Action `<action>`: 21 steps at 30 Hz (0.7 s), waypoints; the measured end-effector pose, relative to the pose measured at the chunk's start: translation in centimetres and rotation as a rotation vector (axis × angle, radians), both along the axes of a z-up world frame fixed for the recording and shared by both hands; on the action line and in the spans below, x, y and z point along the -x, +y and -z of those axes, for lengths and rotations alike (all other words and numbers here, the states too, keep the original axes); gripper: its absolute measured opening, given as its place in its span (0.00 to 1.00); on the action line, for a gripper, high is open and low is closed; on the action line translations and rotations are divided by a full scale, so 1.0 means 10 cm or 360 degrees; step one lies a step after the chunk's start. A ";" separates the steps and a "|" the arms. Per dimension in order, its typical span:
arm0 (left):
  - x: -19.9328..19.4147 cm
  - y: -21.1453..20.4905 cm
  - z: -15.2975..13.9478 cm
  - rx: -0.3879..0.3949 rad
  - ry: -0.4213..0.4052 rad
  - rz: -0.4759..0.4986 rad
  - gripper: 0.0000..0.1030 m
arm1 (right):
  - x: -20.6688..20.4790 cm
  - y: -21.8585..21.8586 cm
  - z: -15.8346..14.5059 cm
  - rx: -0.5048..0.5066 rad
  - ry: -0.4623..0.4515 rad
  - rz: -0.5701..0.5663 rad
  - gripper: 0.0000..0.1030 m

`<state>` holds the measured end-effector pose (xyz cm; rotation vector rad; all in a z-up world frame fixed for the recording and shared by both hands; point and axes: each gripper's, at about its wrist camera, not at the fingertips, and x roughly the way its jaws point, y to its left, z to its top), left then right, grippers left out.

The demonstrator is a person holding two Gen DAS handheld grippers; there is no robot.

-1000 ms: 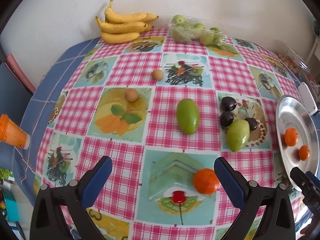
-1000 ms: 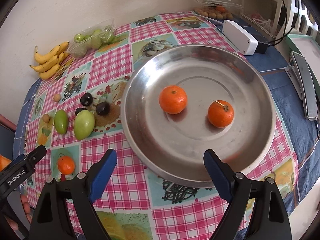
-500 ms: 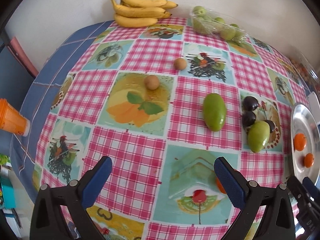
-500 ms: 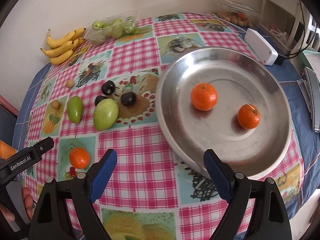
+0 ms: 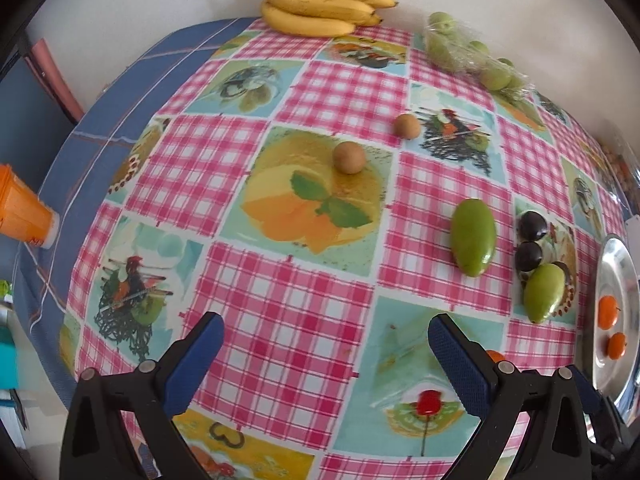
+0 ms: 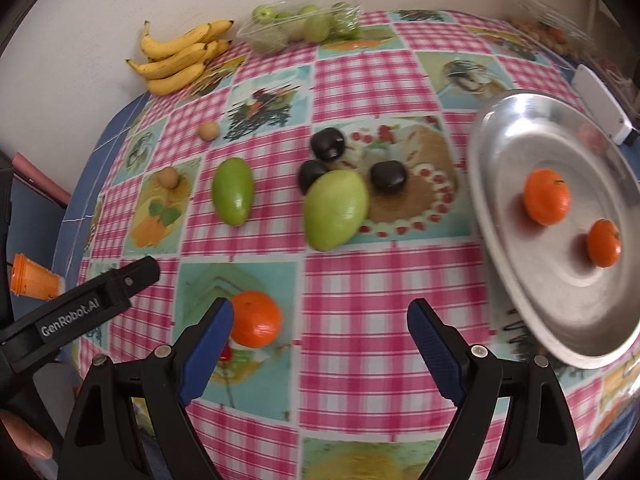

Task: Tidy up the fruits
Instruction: 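Move the right gripper to another tangerine on the tablecloth and grasp it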

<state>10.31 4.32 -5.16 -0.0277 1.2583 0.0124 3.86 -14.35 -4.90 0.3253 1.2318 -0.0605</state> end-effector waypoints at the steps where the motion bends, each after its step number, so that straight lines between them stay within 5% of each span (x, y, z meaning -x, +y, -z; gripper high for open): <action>1: -0.01 0.04 0.02 0.0000 0.0012 -0.0024 1.00 | -0.02 0.05 0.02 -0.0008 0.0004 -0.0011 0.86; 12: -0.05 0.28 0.16 0.0077 0.0113 -0.0155 1.00 | -0.10 0.38 0.22 0.0050 0.0102 -0.0136 0.83; 14: -0.05 0.28 0.18 0.0080 0.0126 -0.0158 1.00 | -0.11 0.41 0.23 0.0062 0.0111 -0.0149 0.68; 21: -0.06 0.26 0.22 0.0098 0.0142 -0.0155 1.00 | -0.12 0.47 0.23 0.0040 0.0096 -0.0184 0.37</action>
